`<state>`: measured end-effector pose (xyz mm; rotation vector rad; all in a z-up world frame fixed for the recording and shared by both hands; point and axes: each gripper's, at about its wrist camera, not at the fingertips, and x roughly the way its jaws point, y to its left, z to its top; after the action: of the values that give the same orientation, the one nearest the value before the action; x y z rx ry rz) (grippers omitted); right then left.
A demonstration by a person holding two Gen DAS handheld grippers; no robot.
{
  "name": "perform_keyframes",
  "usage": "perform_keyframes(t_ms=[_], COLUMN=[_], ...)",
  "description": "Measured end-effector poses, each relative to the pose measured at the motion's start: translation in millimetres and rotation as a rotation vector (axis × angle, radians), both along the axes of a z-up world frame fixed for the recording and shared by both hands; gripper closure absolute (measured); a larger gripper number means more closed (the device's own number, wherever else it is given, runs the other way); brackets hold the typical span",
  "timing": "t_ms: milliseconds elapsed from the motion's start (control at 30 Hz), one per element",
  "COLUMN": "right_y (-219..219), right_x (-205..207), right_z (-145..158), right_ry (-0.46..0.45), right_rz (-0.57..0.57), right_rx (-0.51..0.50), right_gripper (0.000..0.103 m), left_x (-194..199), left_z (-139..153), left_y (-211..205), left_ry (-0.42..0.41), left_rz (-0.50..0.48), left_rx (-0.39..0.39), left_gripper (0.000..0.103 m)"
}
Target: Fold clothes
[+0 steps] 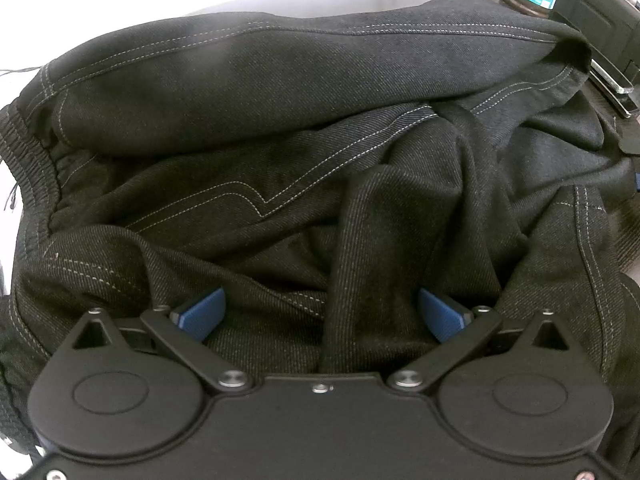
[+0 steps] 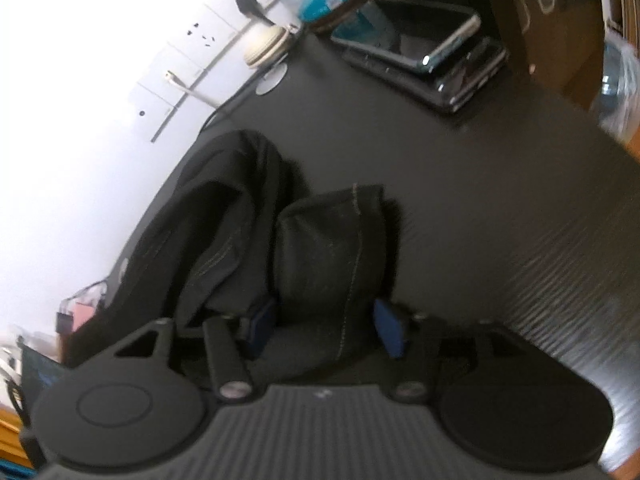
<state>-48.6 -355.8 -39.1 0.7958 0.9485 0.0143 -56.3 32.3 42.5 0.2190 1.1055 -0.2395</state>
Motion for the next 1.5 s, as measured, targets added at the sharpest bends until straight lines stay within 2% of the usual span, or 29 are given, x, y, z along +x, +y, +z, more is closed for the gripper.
perform_keyframes(t_ms=[100,200,233,267,300,367,433,567,700,767,867,967,1000,1067,1167,1267,1333,1400,1500], right_y=[9.9,22.8,26.6,30.5,34.3,38.8,33.4,-6.2,-44.9,-52.0,-54.0,-49.2,-43.8,-29.6,1.1,30.0,49.1,67.3,90.9], right_x=[7.6,17.2,19.8,22.3,24.9,25.0,19.9,6.2,-18.0,-27.4,-33.1,-40.6,-41.5,-36.0,-18.4,-0.4,11.9,18.4,26.9], right_z=[-4.2,-4.4,-4.8,-5.2,-5.5,2.6,29.2,117.8,215.1,243.4,268.2,280.5,282.4,283.7,269.1,234.8,203.3,172.9,133.8], right_ry=[-0.018,-0.022,-0.017,-0.013,-0.008,-0.038,-0.14,-0.401,-0.656,-0.722,-0.778,-0.792,-0.8,-0.78,-0.658,-0.516,-0.406,-0.323,-0.2], right_rz=[0.009,0.028,0.04,0.051,0.062,0.049,-0.003,-0.194,-0.376,-0.416,-0.431,-0.442,-0.411,-0.275,-0.05,0.102,0.179,0.239,0.31], right_rx=[0.043,0.05,0.055,0.059,0.064,0.043,0.015,-0.078,-0.296,-0.385,-0.481,-0.499,-0.5,-0.516,-0.536,-0.518,-0.469,-0.429,-0.382], right_gripper=[0.043,0.043,0.056,0.078,0.084,0.087,0.09,0.092,0.092,0.092,0.092,0.092,0.092,0.092,0.091,0.091,0.091,0.091,0.089], left_x=[-2.4,-3.5,-3.5,-3.3,-3.4,-3.1,0.0,2.7,10.2,13.3,19.4,19.8,18.4,14.0,7.4,8.6,6.5,6.6,18.5], left_z=[-1.4,-0.4,-2.0,-2.2,-2.4,-2.8,-5.2,-6.4,-7.2,-6.0,-2.2,0.0,-0.4,0.0,0.0,-3.2,6.4,16.0,35.8], left_y=[0.6,1.1,1.2,1.7,3.0,4.6,3.0,8.4,9.0,13.3,23.7,35.9,39.1,42.1,42.4,46.0,48.9,60.5,99.2], left_ry=[-0.001,-0.001,-0.001,0.0,0.002,0.006,0.014,0.028,0.047,0.076,0.132,0.176,0.178,0.179,0.171,0.165,0.153,0.147,0.136], left_rz=[-0.012,-0.011,-0.011,-0.011,-0.012,-0.014,-0.019,-0.026,-0.024,-0.025,-0.042,-0.057,-0.065,-0.075,-0.081,-0.077,-0.063,-0.024,0.112], left_rx=[0.001,0.001,0.001,0.001,0.001,0.001,0.0,-0.001,-0.011,-0.031,-0.098,-0.153,-0.16,-0.166,-0.165,-0.173,-0.195,-0.279,-0.496], left_gripper=[0.0,0.0,0.0,0.0,0.0,0.0,0.0,0.0,0.0,0.0,0.0,0.0,0.0,0.0,0.0,0.0,0.001,0.002,0.002])
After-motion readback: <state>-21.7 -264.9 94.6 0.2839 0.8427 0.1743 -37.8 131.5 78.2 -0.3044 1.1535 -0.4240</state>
